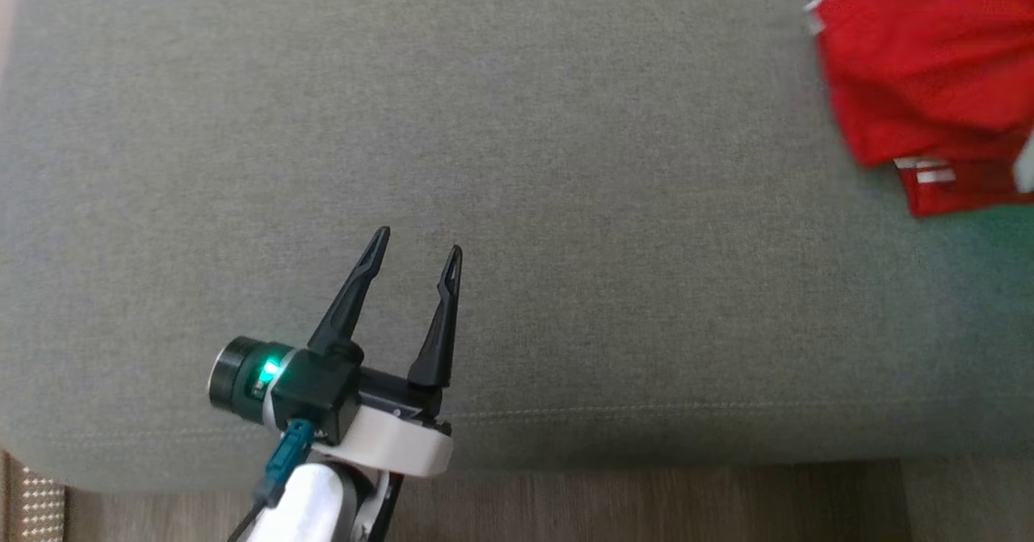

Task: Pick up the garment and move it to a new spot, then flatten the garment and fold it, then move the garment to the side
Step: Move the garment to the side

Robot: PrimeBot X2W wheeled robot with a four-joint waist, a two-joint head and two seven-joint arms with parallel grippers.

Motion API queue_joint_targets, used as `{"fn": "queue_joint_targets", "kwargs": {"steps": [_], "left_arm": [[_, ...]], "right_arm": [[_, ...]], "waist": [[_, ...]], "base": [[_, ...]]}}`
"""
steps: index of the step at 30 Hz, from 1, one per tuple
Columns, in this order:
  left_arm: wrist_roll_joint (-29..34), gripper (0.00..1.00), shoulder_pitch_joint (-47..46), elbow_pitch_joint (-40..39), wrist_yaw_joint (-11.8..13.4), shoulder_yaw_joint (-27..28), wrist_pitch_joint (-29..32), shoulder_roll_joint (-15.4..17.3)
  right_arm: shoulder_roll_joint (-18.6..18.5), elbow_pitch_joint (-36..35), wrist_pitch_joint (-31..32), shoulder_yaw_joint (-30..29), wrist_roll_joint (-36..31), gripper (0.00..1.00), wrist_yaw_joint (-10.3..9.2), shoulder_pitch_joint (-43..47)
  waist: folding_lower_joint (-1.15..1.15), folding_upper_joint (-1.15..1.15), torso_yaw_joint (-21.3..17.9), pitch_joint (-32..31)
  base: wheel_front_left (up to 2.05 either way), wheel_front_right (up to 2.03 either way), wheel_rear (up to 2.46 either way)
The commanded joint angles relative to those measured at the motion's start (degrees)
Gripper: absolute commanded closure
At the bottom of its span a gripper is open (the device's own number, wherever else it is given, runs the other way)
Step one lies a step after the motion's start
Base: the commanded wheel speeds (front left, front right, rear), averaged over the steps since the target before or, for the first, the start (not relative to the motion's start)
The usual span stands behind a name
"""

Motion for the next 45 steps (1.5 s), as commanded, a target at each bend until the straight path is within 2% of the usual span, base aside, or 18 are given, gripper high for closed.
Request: {"fn": "queue_joint_targets", "kwargs": {"steps": [1, 4, 8, 9, 10, 11, 14, 15, 17, 21, 24, 26, 27, 33, 35, 38, 41, 45], "left_arm": [[0.5, 0.0, -1.9, -2.2, -0.2, 2.0, -0.3, 0.0], [0.6, 0.0, -2.2, -2.5, -0.4, 2.2, -0.3, 0.0], [0.7, 0.0, -2.5, -2.6, -0.8, 2.6, -0.3, 0.0], [0.7, 0.0, -2.6, -2.6, -0.9, 2.6, -0.3, 0.0], [0.6, 0.0, -2.7, -2.6, -1.1, 2.6, -0.3, 0.0], [0.5, 0.0, -2.8, -2.6, -1.2, 2.6, -0.3, 0.0], [0.3, 0.0, -3.2, -2.4, -1.7, 2.7, -0.3, 0.0], [0.1, 0.0, -3.3, -2.2, -1.9, 2.8, -0.3, 0.0], [0.1, 0.0, -3.3, -1.9, -2.0, 2.9, -0.3, 0.0], [-0.1, 0.0, -2.7, -1.5, -1.4, 3.4, -0.3, 0.0], [-0.7, 0.0, -2.1, -1.0, -1.0, 3.8, -0.3, 0.0], [-2.0, 0.0, -1.0, 0.4, -0.3, 4.5, -0.3, 0.0], [-2.0, 0.0, -1.0, 0.4, -0.3, 4.5, -0.3, 0.0], [-7.0, 0.0, 1.3, 2.5, 2.2, 6.8, -0.3, 0.0], [-8.5, 0.0, 1.7, 2.4, 2.4, 7.7, -0.3, -0.1], [-8.2, 0.0, 2.4, 1.6, 2.3, 8.7, -0.3, -0.1], [-7.3, 0.0, 3.5, -0.2, 1.7, 9.1, -0.3, -0.1], [-6.1, 0.0, 5.5, -2.2, 0.8, 9.3, -0.3, -0.1]], "right_arm": [[-2.2, -3.0, 0.4, -0.9, -1.4, 1.0, -0.02, -0.6], [-4.1, -6.7, 1.8, -5.1, -6.1, 1.0, -0.02, 0.6], [-2.3, -14.0, 5.7, -12.7, -13.7, 1.0, -0.02, 3.2], [-1.5, -16.1, 6.8, -14.5, -15.7, 0.9, -0.02, 4.0], [-0.4, -18.2, 7.9, -16.3, -17.4, 0.34, -0.02, 4.9], [0.5, -20.4, 8.9, -18.2, -19.3, 0.0, -0.02, 5.7], [3.7, -27.6, 10.5, -23.0, -25.3, 0.0, -0.02, 8.0], [5.2, -32.8, 11.0, -25.6, -30.5, 0.0, -0.02, 9.4], [7.5, -37.7, 10.4, -27.9, -34.6, 0.0, -0.02, 10.3], [14.7, -41.9, 6.1, -26.4, -34.8, 0.0, -0.02, 11.8], [17.4, -41.6, 2.9, -23.8, -31.8, 0.0, -0.02, 13.0], [19.7, -38.6, -0.4, -18.6, -22.0, 0.0, -0.02, 16.0], [19.7, -38.6, -0.4, -18.6, -22.0, 0.0, -0.02, 16.0], [20.5, -36.7, -3.4, -4.5, -5.3, 0.0, -0.02, 25.5], [20.5, -39.2, -3.6, -1.0, -0.7, 0.0, -0.02, 28.5], [20.5, -45.1, -3.6, 1.2, 5.0, 0.0, -0.02, 34.0], [20.5, -50.4, -3.6, 0.5, 9.1, 0.0, -0.02, 39.7], [20.6, -53.3, -3.6, 0.3, 10.3, 0.0, -0.02, 46.7]], "waist": [[-0.01, 0.0, -0.5, 0.7], [-0.01, 0.0, -0.8, 1.2], [-0.01, 0.0, -1.0, 1.8], [-0.01, 0.0, -0.9, 1.9], [-0.01, 0.0, -0.8, 2.0], [-0.01, 0.0, -0.7, 2.2], [-0.01, 0.0, -0.3, 2.4], [-0.01, 0.0, 0.1, 2.3], [-0.01, 0.0, 0.6, 1.8], [-0.01, 0.0, 1.3, -0.1], [-0.01, 0.0, 1.7, -1.5], [-0.01, 0.0, 2.9, -4.1], [-0.01, 0.0, 2.9, -4.1], [-0.01, 0.0, 4.9, -8.4], [-0.01, 0.0, 5.6, -9.7], [-0.01, 0.0, 6.4, -11.5], [-0.01, 0.0, 6.8, -13.2], [-0.01, 0.0, 7.0, -15.4]], "base": [[0.0, 0.0, 0.0], [0.0, 0.0, 0.0], [0.0, 0.0, 0.0], [0.0, 0.0, 0.0], [0.0, 0.0, 0.0], [0.0, 0.0, 0.0], [0.0, 0.0, 0.0], [0.0, 0.0, 0.0], [0.0, 0.0, 0.0], [0.0, 0.0, 0.0], [0.0, 0.0, 0.0], [0.0, 0.0, 0.0], [0.0, 0.0, 0.0], [0.0, 0.0, 0.0], [0.0, 0.0, 0.0], [0.0, 0.0, 0.0], [0.0, 0.0, 0.0], [0.0, 0.0, 0.0]]}}
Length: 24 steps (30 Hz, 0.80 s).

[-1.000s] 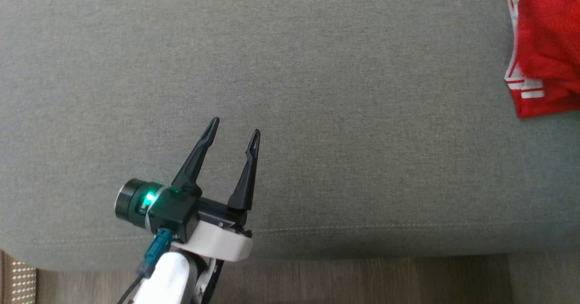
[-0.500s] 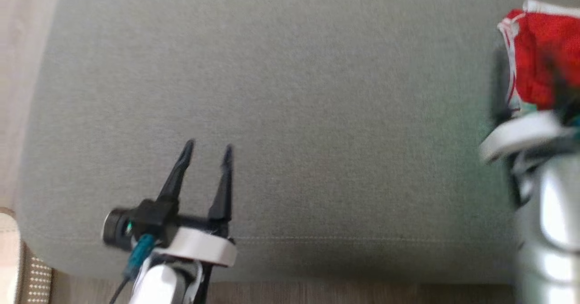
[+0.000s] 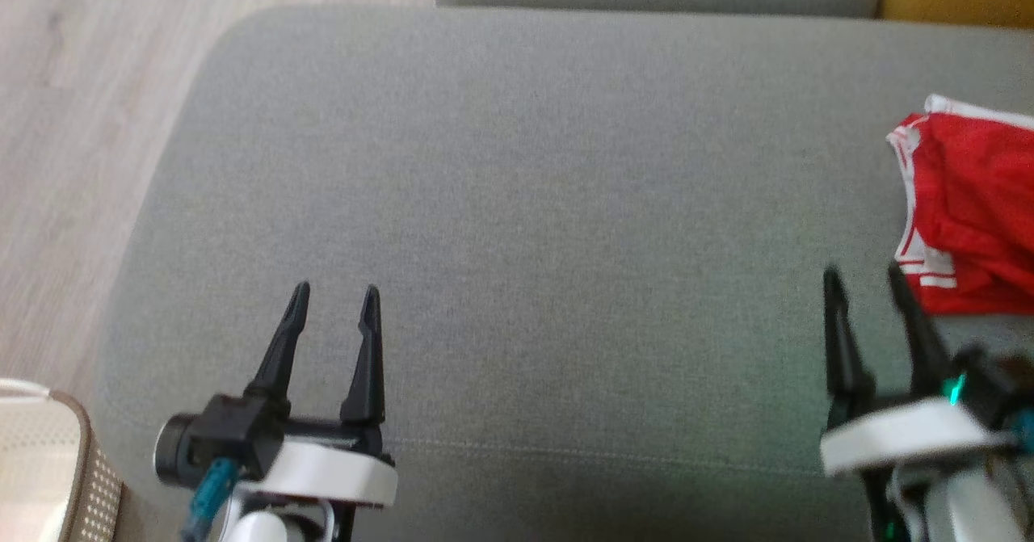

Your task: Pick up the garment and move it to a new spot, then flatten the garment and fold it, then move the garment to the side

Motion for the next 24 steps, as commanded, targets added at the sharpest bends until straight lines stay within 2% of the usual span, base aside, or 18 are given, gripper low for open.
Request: {"fn": "queue_joint_targets", "kwargs": {"steps": [1, 9, 23, 24], "left_arm": [[0.7, 0.0, -0.7, -2.6, -0.3, 2.0, -0.3, 0.0], [2.5, 0.0, 2.1, -2.6, -1.7, 2.1, -0.3, 0.0], [2.3, 0.0, 3.4, 0.7, -2.1, 2.3, -0.3, 0.0], [2.2, 1.0, 4.9, 2.5, -2.0, 0.1, 0.0, 0.1]], "right_arm": [[0.1, -2.5, -0.5, 1.8, -0.1, 0.0, -0.02, 1.2], [0.1, -2.3, -0.5, 5.0, -1.0, 0.0, -0.02, 7.4], [0.1, -3.0, -0.5, 3.9, -1.7, 0.0, -0.02, 8.4], [0.6, -0.7, 0.0, 2.7, -1.0, 1.0, 0.0, 9.3]], "waist": [[0.0, 0.0, 0.2, -1.9], [0.0, 0.0, -1.2, -4.1], [0.0, 0.0, -1.4, -5.8], [0.0, 0.0, -1.4, -5.8]], "base": [[0.0, 0.0, 0.0], [0.0, 0.0, 0.0], [0.0, 0.0, 0.0], [0.0, 0.0, 0.0]]}}
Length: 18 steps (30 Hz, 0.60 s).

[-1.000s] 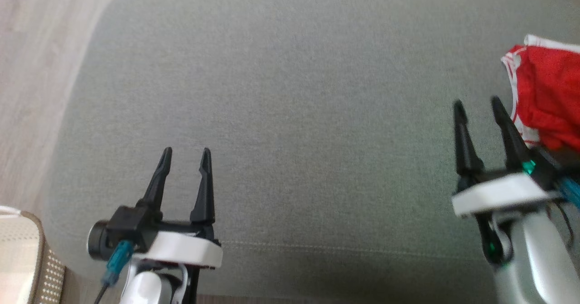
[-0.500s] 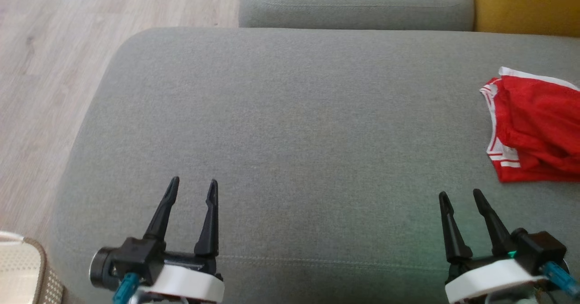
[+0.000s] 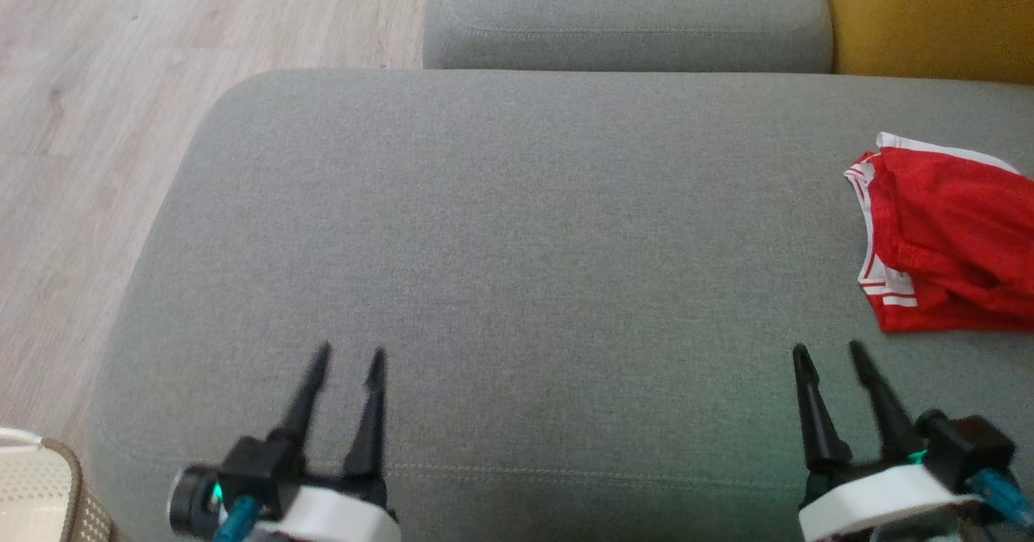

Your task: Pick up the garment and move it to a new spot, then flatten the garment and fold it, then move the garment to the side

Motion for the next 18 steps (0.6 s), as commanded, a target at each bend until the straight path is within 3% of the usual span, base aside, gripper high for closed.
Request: {"fn": "queue_joint_targets", "kwargs": {"steps": [1, 18], "left_arm": [[-0.1, 1.0, 0.4, 0.9, 0.0, -0.1, 0.0, 0.0], [-11.1, 1.0, -0.5, 3.3, -0.8, 1.4, 1.8, 0.7]], "right_arm": [[0.0, 0.9, 0.0, 0.1, 0.2, 1.0, 0.0, 0.0], [-0.1, 2.9, 2.3, -0.1, 9.9, 1.0, 0.0, -1.3]], "waist": [[0.0, 0.0, 0.0, 0.0], [0.0, 0.0, -0.9, 0.3]], "base": [[0.0, 0.0, 0.0], [0.0, 0.0, 0.0]]}}
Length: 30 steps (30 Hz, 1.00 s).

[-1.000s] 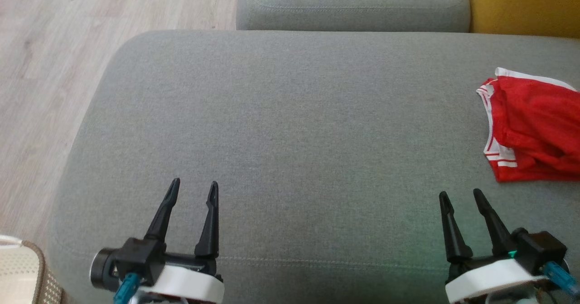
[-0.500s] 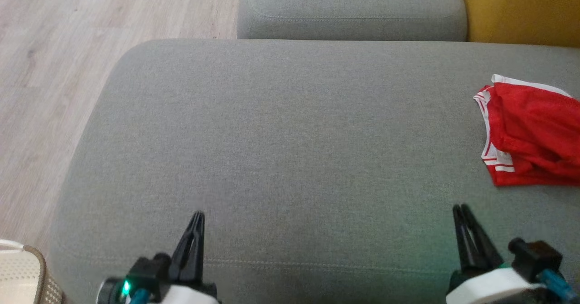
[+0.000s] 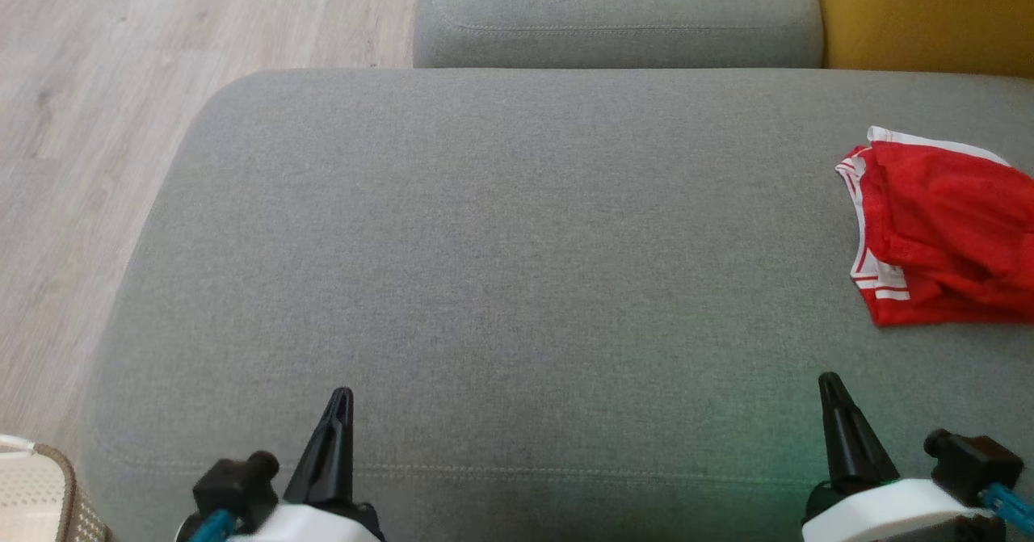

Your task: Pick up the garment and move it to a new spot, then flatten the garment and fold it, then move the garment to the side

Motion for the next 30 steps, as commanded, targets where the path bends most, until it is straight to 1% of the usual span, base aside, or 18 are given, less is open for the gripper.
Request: {"fn": "queue_joint_targets", "kwargs": {"steps": [1, 19, 20, 30], "left_arm": [[-1.5, 1.0, -3.2, -1.5, -0.3, 1.2, 0.3, 0.5], [-14.6, 1.0, -5.4, 0.4, -1.5, 3.3, 2.7, 1.1], [-16.0, 1.0, -5.7, 0.5, -1.6, 3.6, 3.0, 1.2], [-22.4, 1.0, -6.7, 1.2, -2.2, 4.8, 4.3, 1.4]], "right_arm": [[-0.4, -1.6, 0.5, -0.2, 1.5, 1.0, 0.0, -2.5], [-0.6, -0.8, 3.3, -0.5, 13.2, 1.0, -0.01, -4.4], [-0.7, -0.7, 3.7, -0.5, 14.5, 1.0, -0.01, -4.6], [-0.8, -0.3, 5.1, -0.8, 20.3, 1.0, -0.01, -5.5]], "waist": [[0.0, 0.0, -0.1, 0.0], [0.0, 0.0, -1.1, 0.4], [0.0, 0.0, -1.2, 0.4], [0.0, 0.0, -1.7, 0.6]], "base": [[0.0, 0.0, 0.0], [0.0, 0.0, 0.0], [0.0, 0.0, 0.0], [0.0, 0.0, 0.0]]}}
